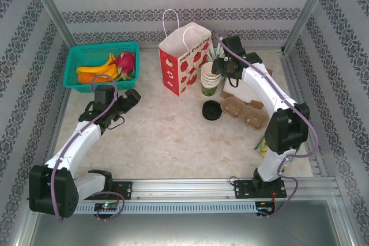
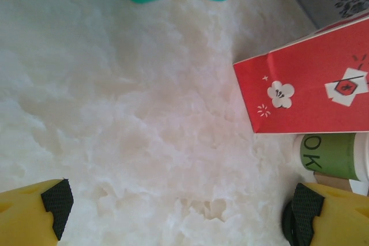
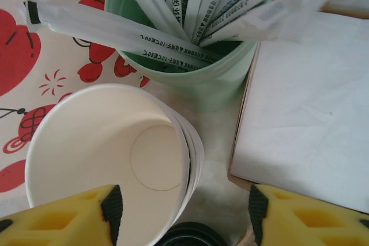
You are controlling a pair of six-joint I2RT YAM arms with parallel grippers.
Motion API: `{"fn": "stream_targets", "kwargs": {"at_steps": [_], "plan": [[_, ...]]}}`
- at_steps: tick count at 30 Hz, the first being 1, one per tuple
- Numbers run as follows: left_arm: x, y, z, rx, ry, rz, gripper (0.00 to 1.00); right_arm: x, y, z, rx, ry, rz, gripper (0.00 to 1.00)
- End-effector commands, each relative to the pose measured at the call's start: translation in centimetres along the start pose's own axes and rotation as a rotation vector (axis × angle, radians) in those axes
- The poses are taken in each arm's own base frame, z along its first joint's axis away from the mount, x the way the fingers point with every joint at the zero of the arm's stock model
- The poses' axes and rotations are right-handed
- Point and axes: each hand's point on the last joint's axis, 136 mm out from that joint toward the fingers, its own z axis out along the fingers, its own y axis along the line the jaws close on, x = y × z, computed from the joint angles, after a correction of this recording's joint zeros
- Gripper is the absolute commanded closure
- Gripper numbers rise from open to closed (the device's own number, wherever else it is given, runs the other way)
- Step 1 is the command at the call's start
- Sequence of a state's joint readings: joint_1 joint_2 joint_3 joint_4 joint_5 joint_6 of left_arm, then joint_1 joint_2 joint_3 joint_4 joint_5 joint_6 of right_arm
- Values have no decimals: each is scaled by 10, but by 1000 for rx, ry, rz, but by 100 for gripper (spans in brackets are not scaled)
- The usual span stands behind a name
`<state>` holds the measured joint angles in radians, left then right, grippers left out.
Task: Pack the takeout coffee
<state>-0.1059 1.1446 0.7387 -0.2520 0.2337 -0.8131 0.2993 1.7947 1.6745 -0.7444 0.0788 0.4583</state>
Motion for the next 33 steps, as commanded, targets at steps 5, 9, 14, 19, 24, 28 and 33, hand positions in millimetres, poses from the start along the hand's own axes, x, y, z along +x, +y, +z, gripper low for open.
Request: {"fn": "stream_targets", "kwargs": {"at_steps": [5, 9, 14, 19, 24, 28, 33], "plan": [[-5, -17, 2, 31, 22, 60, 0, 6, 9, 7, 33, 55, -66, 55], [-6, -18, 6, 25, 34, 84, 0, 4, 12, 15, 41, 59, -71, 60], [-9, -13, 9, -34, 51, 120, 0, 1, 14, 21, 58, 52, -70, 67], [-10, -10, 10, -43, 44, 118, 0, -2, 12, 22, 79, 44, -75, 75], [-11, -13, 12, -41, 51, 121, 0, -6, 14, 15, 81, 18, -80, 86], [-14, -17, 10, -36, 48, 128, 0, -10, 16, 10, 64, -4, -79, 93], [-18, -27, 4, 3, 35, 173, 0, -16, 17, -4, 40, -45, -68, 100]]}}
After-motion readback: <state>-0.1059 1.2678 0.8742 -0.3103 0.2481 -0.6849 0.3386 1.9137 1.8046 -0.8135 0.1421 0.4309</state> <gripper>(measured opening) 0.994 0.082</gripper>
